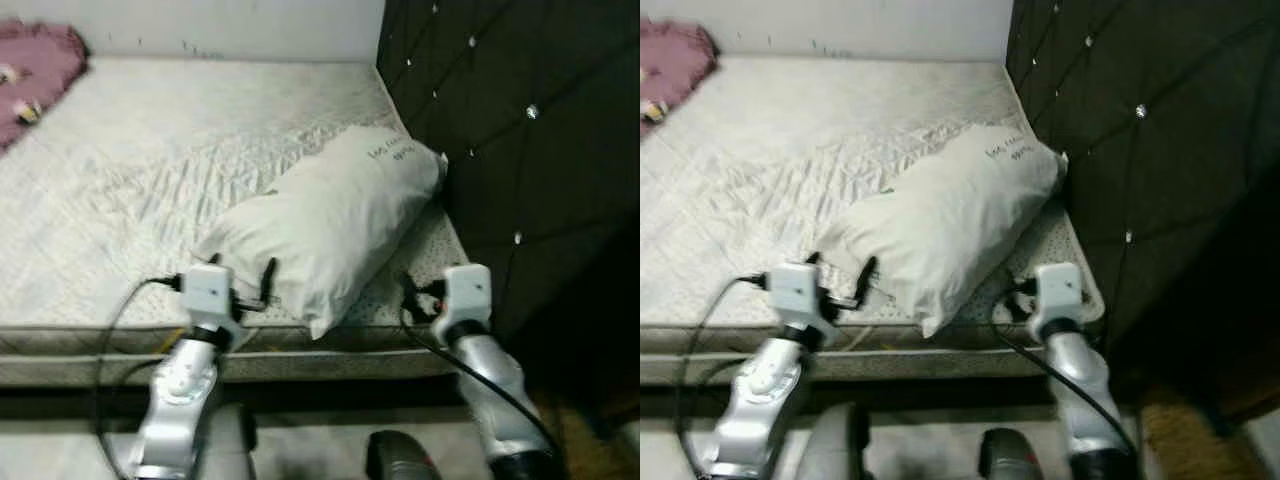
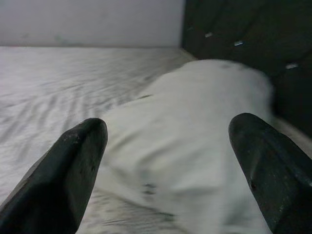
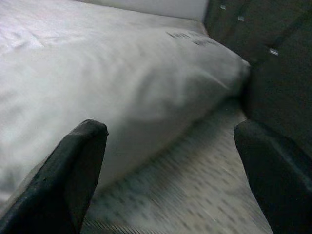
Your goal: Clean up the room
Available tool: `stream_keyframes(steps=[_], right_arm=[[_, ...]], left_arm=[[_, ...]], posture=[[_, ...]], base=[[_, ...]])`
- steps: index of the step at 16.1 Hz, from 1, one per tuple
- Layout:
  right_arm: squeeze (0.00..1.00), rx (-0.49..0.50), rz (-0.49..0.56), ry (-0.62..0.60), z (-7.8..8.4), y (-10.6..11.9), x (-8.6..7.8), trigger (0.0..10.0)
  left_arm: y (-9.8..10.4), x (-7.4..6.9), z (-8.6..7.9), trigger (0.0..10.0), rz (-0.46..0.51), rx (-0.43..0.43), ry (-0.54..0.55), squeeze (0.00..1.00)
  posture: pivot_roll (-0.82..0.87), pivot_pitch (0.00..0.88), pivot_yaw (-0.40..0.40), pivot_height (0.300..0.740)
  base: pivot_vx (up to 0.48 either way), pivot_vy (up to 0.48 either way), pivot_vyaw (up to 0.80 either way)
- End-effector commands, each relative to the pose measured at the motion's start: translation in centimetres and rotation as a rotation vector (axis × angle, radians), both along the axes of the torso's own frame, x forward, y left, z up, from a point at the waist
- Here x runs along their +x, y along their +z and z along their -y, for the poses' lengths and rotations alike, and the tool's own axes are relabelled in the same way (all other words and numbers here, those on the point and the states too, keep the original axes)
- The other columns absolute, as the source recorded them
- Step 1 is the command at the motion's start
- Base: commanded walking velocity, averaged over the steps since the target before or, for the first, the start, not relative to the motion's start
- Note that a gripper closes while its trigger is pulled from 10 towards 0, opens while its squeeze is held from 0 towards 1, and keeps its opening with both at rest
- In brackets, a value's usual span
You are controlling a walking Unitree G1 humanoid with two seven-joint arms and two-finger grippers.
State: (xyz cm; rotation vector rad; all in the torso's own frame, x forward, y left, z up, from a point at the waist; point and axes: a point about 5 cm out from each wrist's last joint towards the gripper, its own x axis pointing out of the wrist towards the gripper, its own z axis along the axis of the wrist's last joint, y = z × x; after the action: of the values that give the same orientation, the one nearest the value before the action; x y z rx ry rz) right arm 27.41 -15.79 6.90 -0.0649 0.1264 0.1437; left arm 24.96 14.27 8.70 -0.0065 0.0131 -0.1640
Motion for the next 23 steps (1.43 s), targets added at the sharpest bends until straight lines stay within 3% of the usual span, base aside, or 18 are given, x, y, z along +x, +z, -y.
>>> stream_keyframes(steps=[1,4,14,19,23], right_arm=[[0.00,0.004,0.011,0.021,-0.33,0.28,0.05,10.0],[0.00,0.001,0.012,0.031,-0.41,0.28,0.04,10.0],[0.00,-0.002,0.022,0.064,-0.69,0.34,0.03,10.0],[0.00,0.013,0.020,0.048,-0.47,0.33,0.03,10.0],[0.00,0.035,0.007,0.026,-0.27,0.32,0.13,10.0]], left_arm=[[0.23,0.08,-0.19,10.0,0.009,0.003,0.001,0.00],[0.21,0.10,-0.21,10.0,0.008,0.005,0.003,0.00],[0.28,0.19,0.04,10.0,0.009,0.009,-0.011,0.00],[0.20,0.11,0.10,10.0,0.002,-0.002,-0.012,0.00],[0.05,0.23,0.24,10.0,-0.020,-0.010,-0.030,0.00]], posture=[[-0.05,0.000,-0.023,0.628],[-0.05,0.000,-0.024,0.628],[-0.05,0.000,-0.027,0.628],[-0.05,0.000,-0.028,0.628],[-0.05,0.000,-0.035,0.615]], base=[[0.315,0.000,0.00],[0.296,0.000,0.00],[0.258,0.000,0.77],[0.313,0.000,0.00],[0.000,0.000,0.00]])
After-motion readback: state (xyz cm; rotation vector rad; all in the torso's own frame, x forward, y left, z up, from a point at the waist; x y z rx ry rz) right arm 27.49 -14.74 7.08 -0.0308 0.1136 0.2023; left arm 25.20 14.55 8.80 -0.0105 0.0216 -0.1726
